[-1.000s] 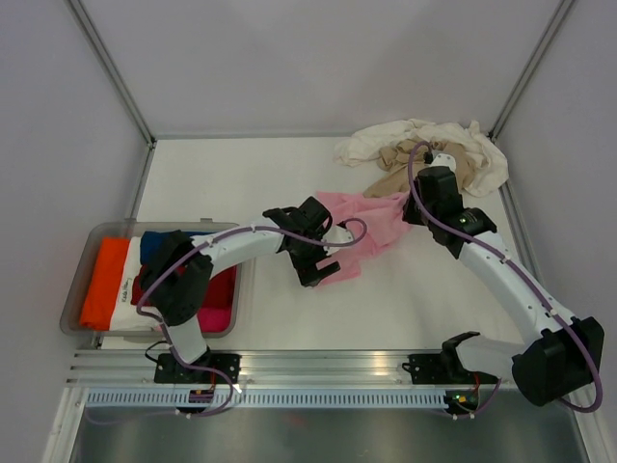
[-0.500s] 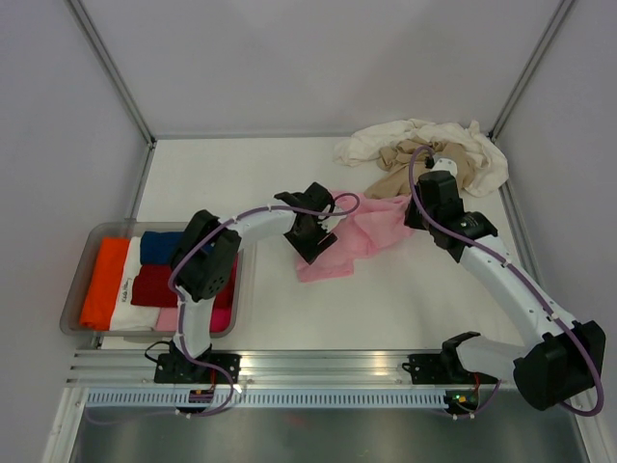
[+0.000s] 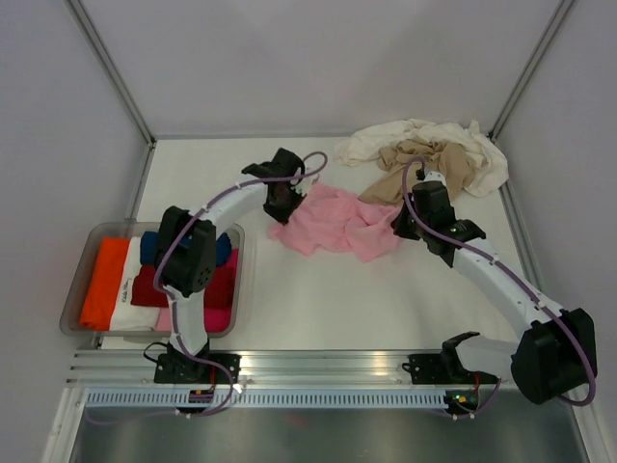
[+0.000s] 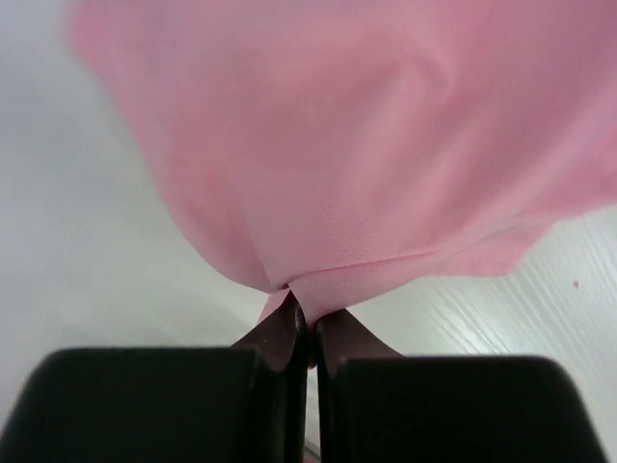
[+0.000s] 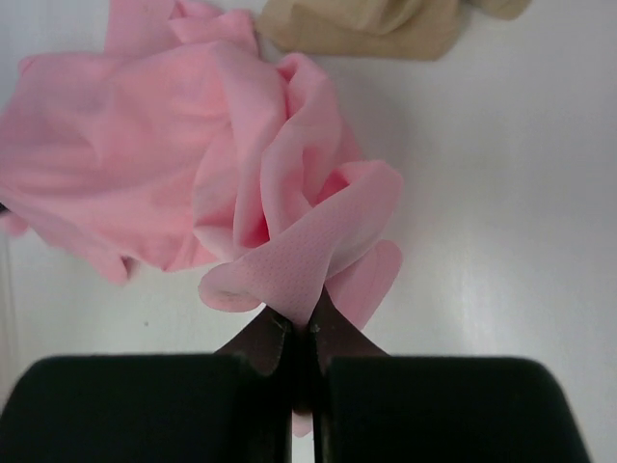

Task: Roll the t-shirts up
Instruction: Flatten the tshirt

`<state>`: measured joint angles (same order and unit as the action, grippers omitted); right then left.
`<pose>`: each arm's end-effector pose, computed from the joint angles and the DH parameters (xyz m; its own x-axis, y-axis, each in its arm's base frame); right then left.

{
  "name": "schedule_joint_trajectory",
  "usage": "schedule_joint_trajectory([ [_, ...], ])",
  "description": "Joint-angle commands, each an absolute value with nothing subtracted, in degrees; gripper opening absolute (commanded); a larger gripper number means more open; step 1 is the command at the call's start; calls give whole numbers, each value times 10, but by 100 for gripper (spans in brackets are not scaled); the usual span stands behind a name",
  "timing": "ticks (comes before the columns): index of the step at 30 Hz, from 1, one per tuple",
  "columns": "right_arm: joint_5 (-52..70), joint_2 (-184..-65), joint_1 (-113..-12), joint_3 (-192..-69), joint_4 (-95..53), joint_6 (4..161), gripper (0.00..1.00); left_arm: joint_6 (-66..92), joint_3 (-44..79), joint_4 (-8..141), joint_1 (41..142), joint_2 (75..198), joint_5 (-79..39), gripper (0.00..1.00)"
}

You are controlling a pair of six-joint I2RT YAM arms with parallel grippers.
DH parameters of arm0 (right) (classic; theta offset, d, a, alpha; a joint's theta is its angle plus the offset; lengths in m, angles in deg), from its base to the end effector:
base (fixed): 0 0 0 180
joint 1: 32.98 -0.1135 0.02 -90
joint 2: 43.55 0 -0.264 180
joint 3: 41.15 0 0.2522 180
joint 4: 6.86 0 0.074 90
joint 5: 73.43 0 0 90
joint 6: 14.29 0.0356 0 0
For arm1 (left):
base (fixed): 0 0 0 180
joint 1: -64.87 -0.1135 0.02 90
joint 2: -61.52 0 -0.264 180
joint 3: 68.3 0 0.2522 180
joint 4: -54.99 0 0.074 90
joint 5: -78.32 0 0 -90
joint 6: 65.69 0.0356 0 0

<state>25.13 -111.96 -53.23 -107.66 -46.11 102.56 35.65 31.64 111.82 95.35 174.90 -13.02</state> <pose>0.2431 0.0840 0.2788 -0.6579 0.2333 -0.7160 0.0673 0.9652 0.2527 0.3504 -0.2072 0.1940 -0.6943 0.6368 -0.3353 0.6634 0.7469 0.0448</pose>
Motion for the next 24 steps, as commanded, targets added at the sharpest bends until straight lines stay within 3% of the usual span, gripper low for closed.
schedule_joint_trajectory([
  [1,124,-1168,-553,-1034,-318,1110,0,349,443,1101,915,1647,-88,2],
  [5,108,-1235,-635,-1053,-248,1157,0,381,582,1103,912,1615,-90,2],
  [6,95,-1248,-655,-1059,-233,1162,5,388,602,1103,913,1610,-97,2],
  [8,13,-1281,-696,-1076,-189,1170,22,396,650,1107,918,1594,-110,2],
  [9,-5,-1285,-696,-1075,-178,1197,46,412,658,1107,922,1588,-114,2],
  [12,5,-1221,-653,-1036,-169,1225,62,478,636,1109,978,1557,-103,2],
  [18,55,-1113,-465,-1009,-380,1176,63,509,464,1145,1123,1566,-190,2],
  [22,113,-1071,-407,-1025,-470,1120,67,513,406,1148,1219,1613,-220,2],
  [24,139,-1059,-377,-1020,-497,1113,67,500,406,1148,1240,1656,-260,10],
])
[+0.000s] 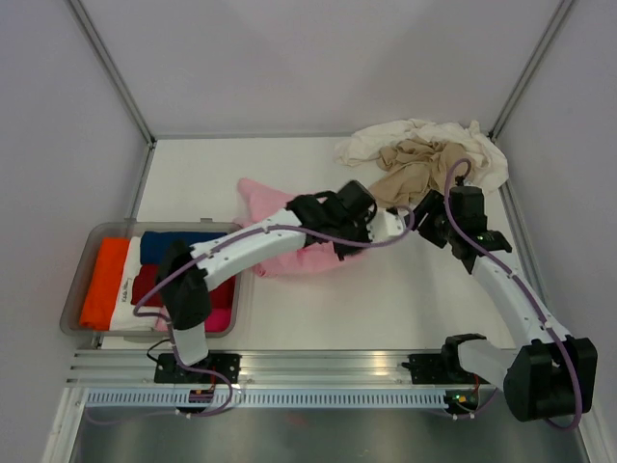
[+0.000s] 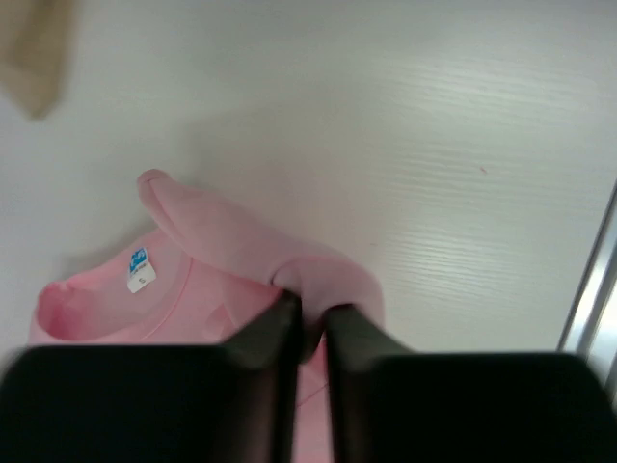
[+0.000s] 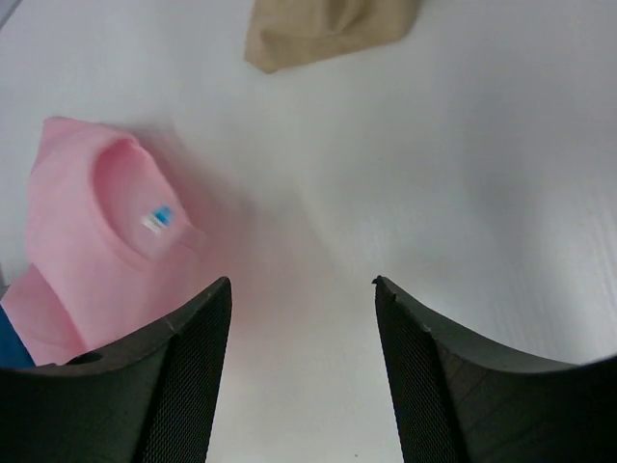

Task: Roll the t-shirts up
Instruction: Flatten the tshirt

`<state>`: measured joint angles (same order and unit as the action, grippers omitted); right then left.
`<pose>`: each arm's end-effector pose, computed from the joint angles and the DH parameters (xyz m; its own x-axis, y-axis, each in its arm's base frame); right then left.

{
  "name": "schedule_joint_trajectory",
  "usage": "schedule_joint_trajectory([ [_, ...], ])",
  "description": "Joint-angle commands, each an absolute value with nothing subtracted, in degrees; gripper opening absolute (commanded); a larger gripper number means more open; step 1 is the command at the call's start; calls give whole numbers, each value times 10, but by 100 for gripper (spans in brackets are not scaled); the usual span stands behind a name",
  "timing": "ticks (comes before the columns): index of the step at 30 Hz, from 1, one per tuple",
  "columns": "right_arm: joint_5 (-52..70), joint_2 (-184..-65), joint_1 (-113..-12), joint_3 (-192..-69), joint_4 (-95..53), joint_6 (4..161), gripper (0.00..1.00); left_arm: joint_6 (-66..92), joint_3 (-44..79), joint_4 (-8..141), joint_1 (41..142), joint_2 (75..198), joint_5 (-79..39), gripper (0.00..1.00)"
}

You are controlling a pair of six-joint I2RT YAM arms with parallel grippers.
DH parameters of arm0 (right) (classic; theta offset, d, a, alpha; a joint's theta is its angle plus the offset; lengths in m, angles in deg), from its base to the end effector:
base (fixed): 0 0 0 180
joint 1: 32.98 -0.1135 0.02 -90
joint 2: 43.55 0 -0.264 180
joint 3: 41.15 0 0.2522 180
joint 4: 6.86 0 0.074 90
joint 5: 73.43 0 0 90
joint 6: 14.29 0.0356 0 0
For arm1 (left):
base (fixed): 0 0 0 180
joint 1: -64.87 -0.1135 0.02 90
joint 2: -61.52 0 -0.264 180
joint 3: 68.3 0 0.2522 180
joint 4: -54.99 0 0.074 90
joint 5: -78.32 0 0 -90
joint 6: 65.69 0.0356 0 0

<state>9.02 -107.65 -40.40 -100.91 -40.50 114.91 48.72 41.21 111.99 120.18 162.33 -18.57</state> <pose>0.2397 0.0359 0.2646 -0.6187 0.5513 -0.5597 0.2069 0.8017 0.5608 0.2193 -0.3244 0.3293 -0.0308 0.7654 -0.6428 0.9603 0.2011 0.1934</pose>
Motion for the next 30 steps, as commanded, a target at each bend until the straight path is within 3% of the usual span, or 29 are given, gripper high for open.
schedule_joint_trajectory([
  [1,147,-1056,-371,-1018,-501,1106,67,501,407,1149,1264,1670,-267,35],
  [3,162,-1052,-368,-1014,-517,1095,68,520,410,1159,1289,1686,-278,60],
  [4,162,-1051,-368,-1012,-518,1092,68,538,407,1170,1315,1683,-282,80],
  [7,147,-1061,-368,-1004,-522,1070,67,551,410,1194,1325,1645,-328,94],
  [11,73,-1112,-372,-991,-528,1049,56,497,437,1214,1251,1614,-297,89],
  [14,118,-1111,-435,-966,-508,1088,56,439,435,1223,1135,1600,-276,81],
  [19,124,-1131,-574,-922,-457,1172,58,411,395,1231,979,1572,-266,82],
  [27,141,-1220,-652,-888,-362,1201,61,435,351,1229,896,1531,-255,85],
  [30,127,-1262,-656,-889,-327,1192,55,440,345,1228,891,1520,-250,85],
])
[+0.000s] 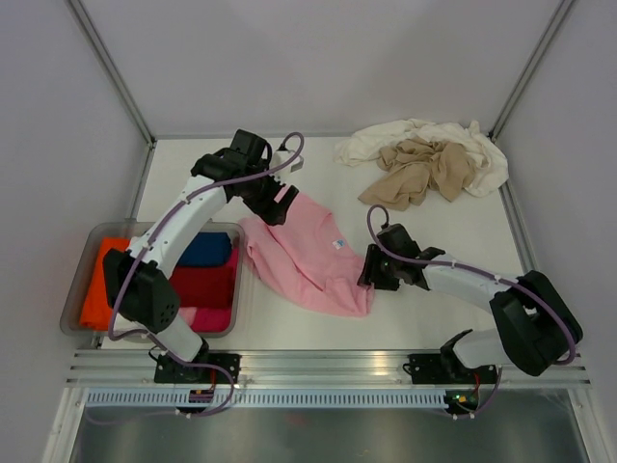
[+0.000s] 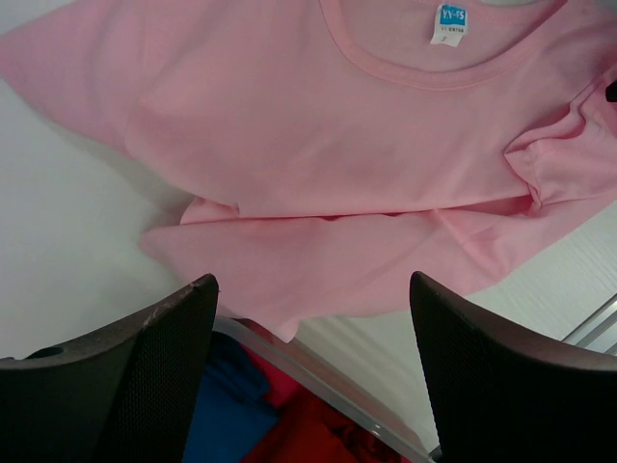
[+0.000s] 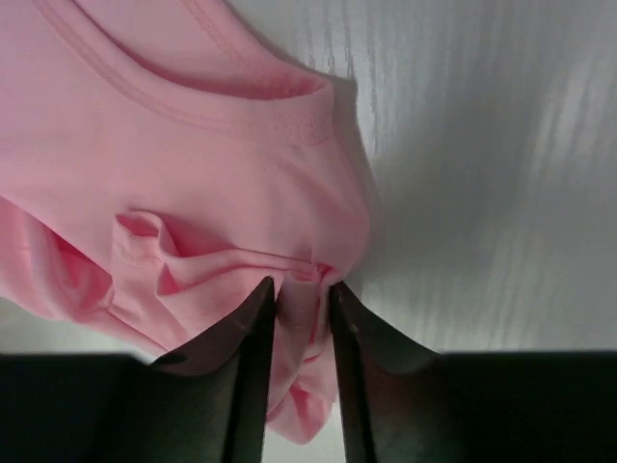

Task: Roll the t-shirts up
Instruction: Flatten the tshirt

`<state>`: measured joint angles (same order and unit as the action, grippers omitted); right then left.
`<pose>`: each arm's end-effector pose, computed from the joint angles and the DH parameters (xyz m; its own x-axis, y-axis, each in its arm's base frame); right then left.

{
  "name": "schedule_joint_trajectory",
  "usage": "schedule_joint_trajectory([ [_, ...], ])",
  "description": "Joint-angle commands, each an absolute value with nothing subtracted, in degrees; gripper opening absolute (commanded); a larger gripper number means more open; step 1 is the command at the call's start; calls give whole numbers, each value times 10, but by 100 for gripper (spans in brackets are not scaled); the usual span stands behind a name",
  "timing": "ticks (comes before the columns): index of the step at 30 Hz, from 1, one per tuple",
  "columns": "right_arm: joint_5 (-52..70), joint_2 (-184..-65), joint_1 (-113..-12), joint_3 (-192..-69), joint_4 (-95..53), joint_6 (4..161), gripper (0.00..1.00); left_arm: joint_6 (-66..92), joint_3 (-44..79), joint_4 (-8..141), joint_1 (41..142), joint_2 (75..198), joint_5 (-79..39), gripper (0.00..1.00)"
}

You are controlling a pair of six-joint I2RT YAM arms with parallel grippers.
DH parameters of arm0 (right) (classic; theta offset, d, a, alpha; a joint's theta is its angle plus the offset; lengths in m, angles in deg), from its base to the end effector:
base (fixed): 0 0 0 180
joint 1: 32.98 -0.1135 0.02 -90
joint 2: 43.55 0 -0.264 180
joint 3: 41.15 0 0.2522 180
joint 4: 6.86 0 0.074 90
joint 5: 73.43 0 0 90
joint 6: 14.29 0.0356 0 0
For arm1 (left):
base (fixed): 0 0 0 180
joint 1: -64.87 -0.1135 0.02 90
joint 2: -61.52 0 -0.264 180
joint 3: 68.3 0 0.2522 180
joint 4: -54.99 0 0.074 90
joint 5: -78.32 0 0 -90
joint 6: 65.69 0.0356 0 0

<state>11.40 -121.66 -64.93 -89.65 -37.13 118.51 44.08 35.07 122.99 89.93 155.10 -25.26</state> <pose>0.2018 0.1296 0.1525 -0.9227 0.2221 -0.3152 0.0838 0.9135 0.3981 0.3065 -0.1525 0.3276 -0.5474 0.6189 -0.5633 0.7533 0.6576 -0.0096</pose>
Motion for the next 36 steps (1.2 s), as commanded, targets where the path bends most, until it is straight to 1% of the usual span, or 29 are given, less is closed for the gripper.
schedule_joint_trajectory([
  [1,110,-1270,-656,-892,-321,1189,29,442,343,1229,891,1515,-249,85],
  [3,107,-1264,-656,-895,-308,1186,7,445,337,1229,891,1510,-255,85],
  [4,132,-1254,-657,-897,-315,1184,0,450,334,1229,891,1504,-260,85],
  [7,193,-1164,-639,-930,-385,1161,0,456,323,1229,891,1498,-277,84],
  [9,213,-1115,-602,-959,-445,1131,0,438,317,1230,893,1505,-276,83],
  [11,227,-1055,-548,-990,-500,1101,0,435,306,1232,897,1520,-285,78],
  [13,229,-1029,-495,-1012,-542,1052,0,442,297,1232,914,1531,-289,73],
  [15,228,-1037,-475,-1018,-563,1017,0,448,286,1229,937,1548,-295,71],
  [18,204,-1045,-454,-1011,-574,1014,0,454,273,1216,973,1577,-300,70],
  [21,210,-1034,-452,-1000,-560,1025,0,460,257,1191,998,1614,-274,75],
  [25,225,-1037,-446,-1008,-564,1016,0,451,270,1168,988,1656,-253,76],
  [28,235,-1037,-435,-1011,-569,1004,0,424,299,1160,941,1672,-274,68],
  [29,235,-1037,-432,-1011,-569,998,0,417,303,1159,932,1673,-282,63],
  [32,229,-1037,-418,-1011,-569,990,0,432,298,1159,913,1669,-296,59],
  [36,225,-1039,-405,-1011,-567,980,0,475,260,1166,911,1658,-322,59],
])
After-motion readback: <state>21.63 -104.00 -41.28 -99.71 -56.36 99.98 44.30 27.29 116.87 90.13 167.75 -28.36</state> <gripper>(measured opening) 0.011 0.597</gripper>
